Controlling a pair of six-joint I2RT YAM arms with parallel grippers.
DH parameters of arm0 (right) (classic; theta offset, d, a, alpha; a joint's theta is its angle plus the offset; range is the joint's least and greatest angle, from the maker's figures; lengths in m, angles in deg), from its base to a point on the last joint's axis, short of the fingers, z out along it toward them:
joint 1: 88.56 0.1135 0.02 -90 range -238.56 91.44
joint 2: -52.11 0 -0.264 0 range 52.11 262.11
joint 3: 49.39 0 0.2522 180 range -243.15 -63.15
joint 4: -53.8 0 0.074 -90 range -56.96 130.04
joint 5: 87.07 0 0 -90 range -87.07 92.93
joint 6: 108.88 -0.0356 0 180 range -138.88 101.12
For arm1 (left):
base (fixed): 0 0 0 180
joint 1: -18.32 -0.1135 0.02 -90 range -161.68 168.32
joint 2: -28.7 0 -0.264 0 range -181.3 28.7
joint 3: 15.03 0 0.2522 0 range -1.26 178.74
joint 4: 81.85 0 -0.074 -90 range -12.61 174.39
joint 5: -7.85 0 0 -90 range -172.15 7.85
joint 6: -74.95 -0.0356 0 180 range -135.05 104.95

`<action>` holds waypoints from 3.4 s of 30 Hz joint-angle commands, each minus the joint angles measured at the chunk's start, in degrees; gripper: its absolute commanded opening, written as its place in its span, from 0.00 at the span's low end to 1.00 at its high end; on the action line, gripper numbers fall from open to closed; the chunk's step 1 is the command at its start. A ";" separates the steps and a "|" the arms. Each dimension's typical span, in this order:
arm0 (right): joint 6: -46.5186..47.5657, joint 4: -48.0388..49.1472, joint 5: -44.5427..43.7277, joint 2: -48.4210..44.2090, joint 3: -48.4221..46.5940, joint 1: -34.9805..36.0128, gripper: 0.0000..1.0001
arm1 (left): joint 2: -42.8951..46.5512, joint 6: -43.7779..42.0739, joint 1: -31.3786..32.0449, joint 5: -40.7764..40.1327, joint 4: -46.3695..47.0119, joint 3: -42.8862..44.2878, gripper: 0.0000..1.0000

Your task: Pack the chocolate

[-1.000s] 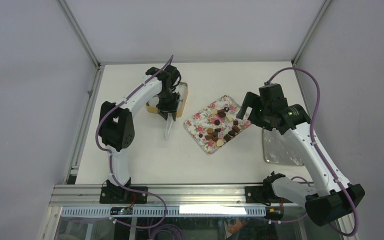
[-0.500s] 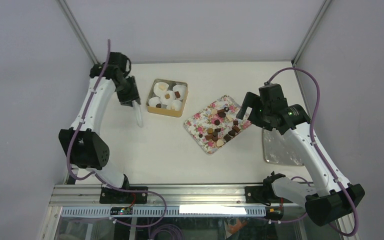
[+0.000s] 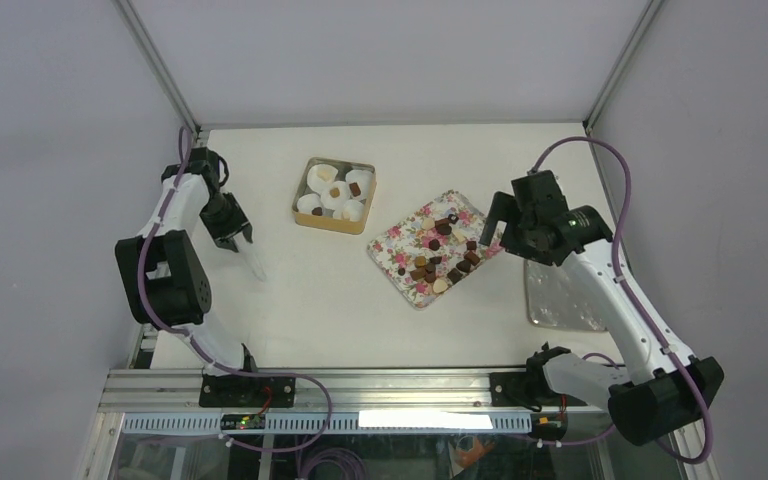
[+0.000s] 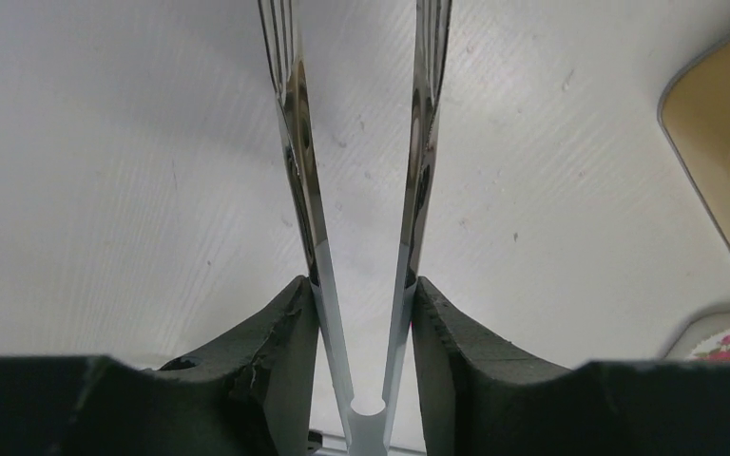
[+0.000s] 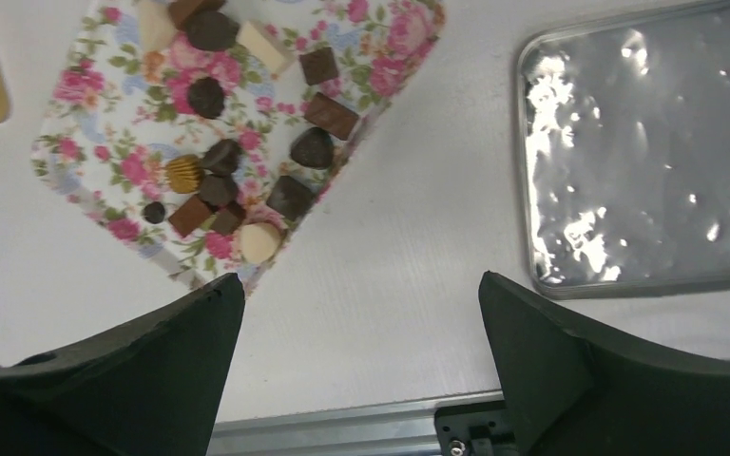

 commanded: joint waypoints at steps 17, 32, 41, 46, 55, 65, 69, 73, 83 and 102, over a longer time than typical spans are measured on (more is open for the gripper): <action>9.06 5.00 0.49 16.47 10.59 -14.30 0.68 | 0.51 -0.92 0.64 -0.39 0.72 9.88 0.99; 8.26 13.34 1.39 29.93 11.86 -19.26 0.47 | 14.81 9.10 19.98 5.69 1.79 4.42 0.99; 8.05 16.49 3.83 31.45 13.79 -22.54 0.09 | 15.33 9.77 22.13 5.16 2.21 3.07 0.99; 8.34 15.04 6.70 26.79 14.02 -22.40 0.00 | 15.10 9.60 22.13 6.60 2.12 4.43 0.99; 9.40 6.79 18.88 3.09 7.36 -22.42 0.00 | 14.58 5.44 22.13 13.83 2.23 8.63 0.99; 5.92 9.65 43.31 -5.40 -5.35 -21.17 0.00 | 13.50 -1.41 22.13 30.20 7.18 11.38 0.99; 3.37 13.66 49.74 -5.51 -7.93 -18.87 0.00 | 15.13 -2.29 22.13 35.45 11.36 10.47 0.99; -1.20 20.00 56.18 -4.81 -8.41 -16.63 0.00 | 16.39 -2.17 22.13 43.35 16.30 8.37 0.99; -6.31 37.45 78.15 -2.17 -11.08 -8.75 0.00 | 27.39 -4.97 22.17 64.71 41.76 -1.50 0.99; -8.04 44.29 81.02 2.59 -20.48 6.90 0.00 | 28.97 -8.65 22.13 76.95 47.80 -2.63 0.99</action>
